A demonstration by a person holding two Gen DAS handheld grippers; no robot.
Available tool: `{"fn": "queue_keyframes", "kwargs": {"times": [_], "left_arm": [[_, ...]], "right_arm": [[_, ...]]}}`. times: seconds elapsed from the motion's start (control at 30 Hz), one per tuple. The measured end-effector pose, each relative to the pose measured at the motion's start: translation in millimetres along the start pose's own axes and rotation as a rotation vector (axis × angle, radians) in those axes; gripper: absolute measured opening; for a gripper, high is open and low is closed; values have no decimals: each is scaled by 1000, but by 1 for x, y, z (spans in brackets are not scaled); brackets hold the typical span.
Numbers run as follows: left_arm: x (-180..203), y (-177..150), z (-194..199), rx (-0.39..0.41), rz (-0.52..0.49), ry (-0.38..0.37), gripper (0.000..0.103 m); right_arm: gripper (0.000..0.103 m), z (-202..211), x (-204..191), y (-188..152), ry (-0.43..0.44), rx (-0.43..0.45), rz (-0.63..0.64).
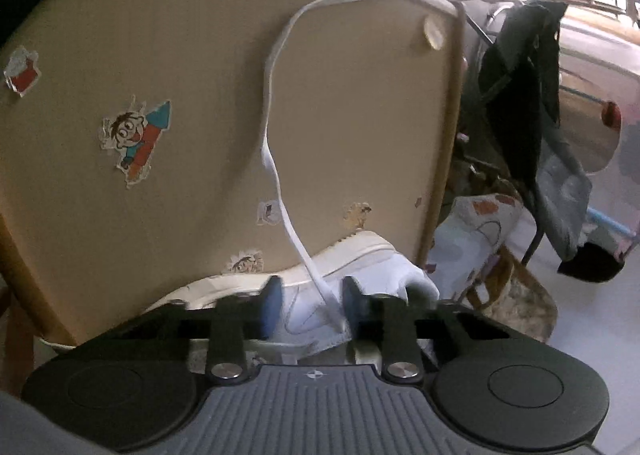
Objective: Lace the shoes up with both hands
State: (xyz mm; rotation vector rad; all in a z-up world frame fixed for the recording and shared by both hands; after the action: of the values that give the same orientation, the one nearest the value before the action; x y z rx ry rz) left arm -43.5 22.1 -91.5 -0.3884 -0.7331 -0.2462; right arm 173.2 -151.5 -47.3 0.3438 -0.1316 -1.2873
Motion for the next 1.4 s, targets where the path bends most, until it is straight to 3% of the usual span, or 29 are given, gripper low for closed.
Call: {"fn": "queue_keyframes", "kwargs": {"times": [0.17, 0.3, 0.53, 1.07, 1.4], "left_arm": [[-7, -4, 5, -5, 32, -36, 8], [-3, -5, 15, 25, -35, -39, 2], [21, 2, 19, 55, -176, -37, 1], [54, 22, 6, 86, -443, 46, 1], [65, 38, 5, 145, -513, 85, 1]], "right_arm": [[10, 0, -1, 0, -2, 0, 0], [10, 1, -1, -1, -5, 1, -1], [10, 1, -1, 0, -10, -1, 0], [10, 2, -2, 0, -15, -6, 4], [9, 3, -1, 0, -14, -7, 6]]}}
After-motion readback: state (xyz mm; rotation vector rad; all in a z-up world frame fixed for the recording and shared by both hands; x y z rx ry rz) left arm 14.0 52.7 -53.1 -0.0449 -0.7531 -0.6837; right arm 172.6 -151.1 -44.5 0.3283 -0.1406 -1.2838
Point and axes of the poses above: each gripper's, at about its wrist camera, not at the fingertips, and z roughly against the way its jaws point, x to its right, y to its top, the point moved 2 cm from there along -z, roughly the way its jaws point, and after that the axes turned 7 degrees about x, right-handed, at the moved point
